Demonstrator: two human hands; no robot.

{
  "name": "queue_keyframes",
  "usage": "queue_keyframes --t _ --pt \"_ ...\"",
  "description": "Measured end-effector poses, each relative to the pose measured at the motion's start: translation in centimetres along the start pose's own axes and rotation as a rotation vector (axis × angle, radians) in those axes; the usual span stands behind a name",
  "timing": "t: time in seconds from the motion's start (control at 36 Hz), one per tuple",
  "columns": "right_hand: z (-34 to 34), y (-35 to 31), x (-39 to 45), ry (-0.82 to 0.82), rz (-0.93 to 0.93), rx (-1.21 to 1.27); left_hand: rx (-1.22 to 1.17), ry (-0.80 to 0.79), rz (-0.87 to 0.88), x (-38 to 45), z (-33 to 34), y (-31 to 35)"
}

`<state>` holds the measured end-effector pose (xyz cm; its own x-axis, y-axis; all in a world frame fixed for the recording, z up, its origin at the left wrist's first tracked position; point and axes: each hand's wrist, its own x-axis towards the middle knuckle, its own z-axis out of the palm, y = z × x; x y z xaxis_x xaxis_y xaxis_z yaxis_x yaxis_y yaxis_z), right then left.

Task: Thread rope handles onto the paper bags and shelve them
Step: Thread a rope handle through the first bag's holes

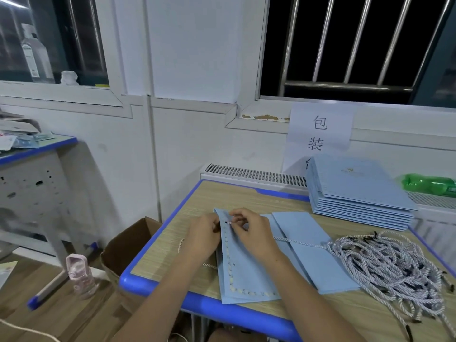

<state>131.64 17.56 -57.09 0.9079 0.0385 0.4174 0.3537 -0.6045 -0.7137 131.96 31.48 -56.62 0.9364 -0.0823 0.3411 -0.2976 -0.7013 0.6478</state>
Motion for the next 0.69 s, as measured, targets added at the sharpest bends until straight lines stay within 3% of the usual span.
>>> queue_keyframes --t 0.19,0.31,0.5,0.69 --pt "-0.9 0.3 0.2 -0.041 0.003 -0.048 0.012 0.018 -0.018 -0.2 0.0 -0.2" --pt "-0.5 0.0 0.1 -0.078 -0.047 -0.054 -0.173 0.054 -0.087 0.1 0.2 -0.7" --pt "-0.3 -0.2 0.1 -0.068 -0.095 -0.059 -0.661 -0.103 -0.27 0.1 -0.7 0.2" --pt "-1.3 -1.2 0.1 -0.167 -0.102 -0.317 -0.489 -0.144 -0.212 0.2 -0.2 -0.5"
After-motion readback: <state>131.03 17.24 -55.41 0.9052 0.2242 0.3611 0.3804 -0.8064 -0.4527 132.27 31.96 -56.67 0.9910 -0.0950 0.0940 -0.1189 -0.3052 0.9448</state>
